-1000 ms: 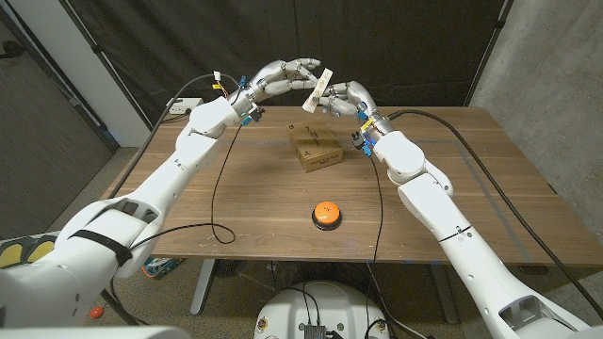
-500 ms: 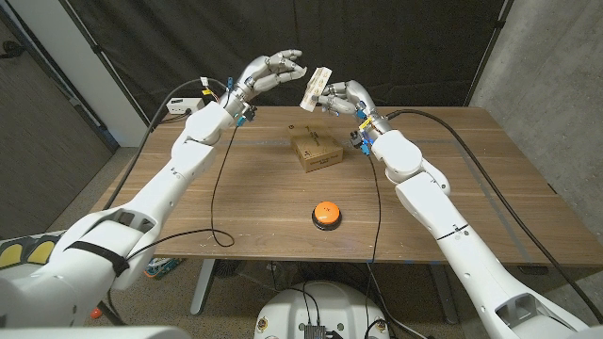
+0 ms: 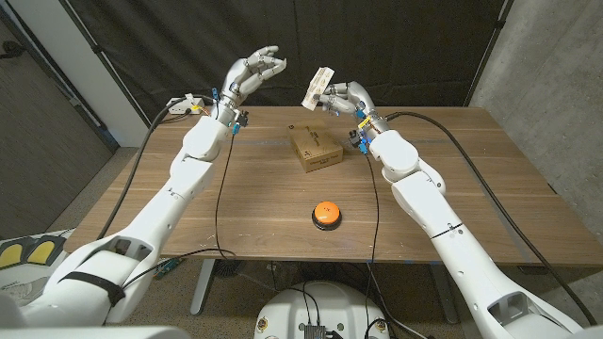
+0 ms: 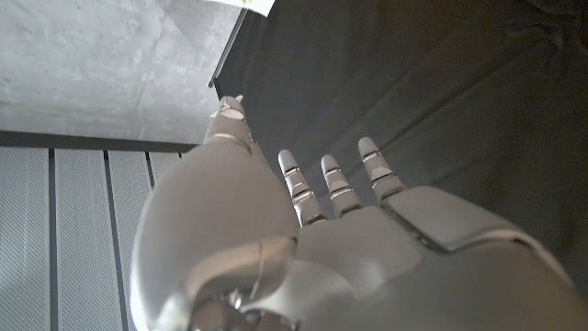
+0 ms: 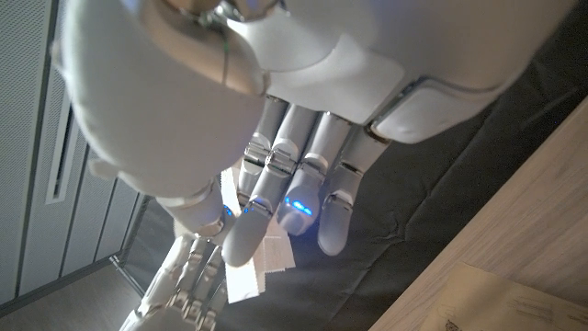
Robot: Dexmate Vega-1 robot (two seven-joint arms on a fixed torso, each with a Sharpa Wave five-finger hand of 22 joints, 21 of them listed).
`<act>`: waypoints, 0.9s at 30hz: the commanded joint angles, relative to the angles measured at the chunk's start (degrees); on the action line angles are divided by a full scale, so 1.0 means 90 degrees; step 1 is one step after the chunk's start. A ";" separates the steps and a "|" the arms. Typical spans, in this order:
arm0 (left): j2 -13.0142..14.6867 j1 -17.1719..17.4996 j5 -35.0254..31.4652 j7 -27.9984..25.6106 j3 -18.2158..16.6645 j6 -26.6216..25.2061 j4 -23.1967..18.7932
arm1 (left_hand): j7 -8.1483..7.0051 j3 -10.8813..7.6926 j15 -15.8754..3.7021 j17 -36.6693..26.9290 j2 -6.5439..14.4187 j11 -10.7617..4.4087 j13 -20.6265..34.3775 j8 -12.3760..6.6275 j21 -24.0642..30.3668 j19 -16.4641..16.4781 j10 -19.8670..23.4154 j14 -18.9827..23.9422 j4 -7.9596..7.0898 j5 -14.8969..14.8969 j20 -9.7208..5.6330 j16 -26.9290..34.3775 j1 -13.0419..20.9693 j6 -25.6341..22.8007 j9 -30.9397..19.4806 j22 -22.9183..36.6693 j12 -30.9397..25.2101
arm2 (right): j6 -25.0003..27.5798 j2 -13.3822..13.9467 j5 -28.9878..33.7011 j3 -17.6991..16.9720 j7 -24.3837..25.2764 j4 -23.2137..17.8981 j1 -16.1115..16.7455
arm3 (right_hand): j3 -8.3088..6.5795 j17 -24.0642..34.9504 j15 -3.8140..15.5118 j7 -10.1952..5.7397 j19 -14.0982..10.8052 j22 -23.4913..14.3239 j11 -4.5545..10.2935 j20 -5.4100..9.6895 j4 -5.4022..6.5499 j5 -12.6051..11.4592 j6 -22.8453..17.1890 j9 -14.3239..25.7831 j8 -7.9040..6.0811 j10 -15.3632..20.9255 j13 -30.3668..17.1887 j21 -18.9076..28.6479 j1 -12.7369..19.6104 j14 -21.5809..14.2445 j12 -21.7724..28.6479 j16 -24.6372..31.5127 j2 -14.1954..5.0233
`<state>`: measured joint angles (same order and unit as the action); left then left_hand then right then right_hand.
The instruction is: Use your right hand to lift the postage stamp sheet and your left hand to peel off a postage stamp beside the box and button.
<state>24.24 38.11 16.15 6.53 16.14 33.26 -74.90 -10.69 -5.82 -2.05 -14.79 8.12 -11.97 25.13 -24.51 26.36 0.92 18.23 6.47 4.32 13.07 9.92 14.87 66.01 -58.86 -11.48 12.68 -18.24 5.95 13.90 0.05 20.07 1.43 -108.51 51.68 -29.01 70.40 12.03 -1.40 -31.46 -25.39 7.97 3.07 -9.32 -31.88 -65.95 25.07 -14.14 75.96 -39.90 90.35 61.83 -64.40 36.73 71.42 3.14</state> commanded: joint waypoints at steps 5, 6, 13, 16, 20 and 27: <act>0.0015 0.0935 0.0019 -0.0739 -0.0583 -0.0252 -0.1108 | -0.0014 -0.0076 -0.0231 -0.0054 0.0035 -0.0013 0.0031 -0.0484 0.0072 -0.0016 0.0020 0.0075 -0.0045 -0.0076 -0.0020 0.0041 -0.0046 -0.0147 -0.0473 0.0024 -0.0057 | 0.0272 -0.0474 -0.0167 -0.0258 0.0555 0.0184 0.0094 | -0.0062 -0.0050 0.0043 0.0122 0.0101 0.0018 -0.0006 0.0537 0.0010 0.0073 -0.0106 -0.0044 0.0096 -0.0183 0.0082 -0.0033 -0.0030 0.0159 -0.0103 -0.0063 -0.0057; 0.0001 0.0980 -0.0015 -0.0802 -0.0605 -0.0262 -0.1154 | -0.0017 -0.0076 -0.0222 -0.0057 0.0032 -0.0014 0.0033 -0.0487 0.0073 -0.0016 0.0020 0.0075 -0.0045 -0.0080 -0.0016 0.0040 -0.0047 -0.0143 -0.0477 0.0023 -0.0058 | 0.0256 -0.0489 -0.0179 -0.0282 0.0578 0.0191 0.0114 | -0.0058 -0.0199 0.0055 0.0064 0.0177 0.0044 -0.0031 0.0484 0.0012 0.0120 0.0027 -0.0071 0.0159 -0.0311 0.0136 -0.0042 -0.0046 0.0351 -0.0191 -0.0271 -0.0049; 0.0116 0.1277 -0.0294 -0.1022 -0.0709 -0.0358 -0.1495 | -0.0190 -0.0008 -0.0036 -0.0164 -0.0255 0.0038 0.0150 0.0173 0.0125 -0.0060 -0.0400 -0.0016 0.0098 -0.0210 0.0062 -0.0067 -0.0034 0.1644 -0.0331 -0.0004 0.0048 | 0.0287 -0.0475 -0.0064 -0.0357 0.0772 0.0023 0.0345 | 0.0623 -0.2581 0.0036 0.0076 0.0860 0.0626 -0.0409 -0.0108 0.0191 0.1293 0.2906 -0.0266 0.0505 -0.2789 0.0675 -0.0323 -0.0586 0.1636 -0.1320 -0.2680 0.0098; 0.0160 0.1413 -0.0350 -0.1101 -0.0753 -0.0421 -0.1650 | -0.0189 0.0049 0.0030 -0.0190 -0.0307 0.0146 0.0191 0.0448 0.0130 -0.0096 -0.0681 -0.0134 0.0093 -0.0204 0.0062 -0.0141 -0.0111 0.2389 -0.0316 -0.0018 0.0139 | 0.0307 -0.0489 -0.0007 -0.0402 0.0901 -0.0071 0.0469 | 0.0672 -0.3562 -0.0308 0.0197 0.1465 0.1258 -0.0774 -0.0510 0.0294 0.1931 0.4261 -0.0493 0.0501 -0.4002 0.1073 -0.0704 -0.1046 0.2384 -0.1965 -0.3784 0.0126; 0.0206 0.1650 -0.0385 -0.1215 -0.0834 -0.0507 -0.1899 | -0.0191 0.0111 0.0112 -0.0206 -0.0322 0.0321 0.0229 0.0798 0.0110 -0.0204 -0.1025 -0.0248 0.0067 -0.0206 0.0075 -0.0216 -0.0224 0.3459 -0.0371 -0.0030 0.0255 | 0.0425 -0.0556 0.0020 -0.0469 0.1077 -0.0248 0.0641 | 0.0716 -0.4480 -0.0913 0.0334 0.2211 0.1682 -0.1351 -0.1039 0.0400 0.2378 0.5412 -0.0797 0.0455 -0.5272 0.1449 -0.1116 -0.1646 0.3429 -0.2740 -0.4783 0.0209; 0.0312 0.2130 -0.0588 -0.1518 -0.1050 -0.0697 -0.2432 | -0.0197 0.0174 0.0163 -0.0224 -0.0328 0.0466 0.0250 0.1027 0.0092 -0.0286 -0.1273 -0.0380 0.0017 -0.0210 0.0023 -0.0271 -0.0360 0.4169 -0.0415 -0.0036 0.0328 | 0.0155 -0.0624 -0.0033 -0.0543 0.1286 -0.0423 0.0949 | 0.0869 -0.5012 -0.1507 0.0400 0.2824 0.1752 -0.1624 -0.1564 0.0604 0.2376 0.6084 -0.1078 0.0383 -0.6431 0.1822 -0.1737 -0.2424 0.4583 -0.2891 -0.5695 0.0224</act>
<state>25.82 51.70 13.13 -3.61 9.07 29.17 -90.65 -12.45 -4.74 -0.82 -16.65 5.28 -7.70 27.25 -15.60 27.20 -1.19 7.53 3.52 4.28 11.23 10.30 12.64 63.34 -22.59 -15.01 12.24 -15.46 8.89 9.21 -0.32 16.31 9.78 -109.98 56.64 -21.32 25.92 -0.61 2.21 -7.37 -9.62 -6.48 -10.35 -4.47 -10.35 -11.76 15.73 -10.18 19.78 -24.07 76.02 41.52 -24.85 10.77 21.52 5.08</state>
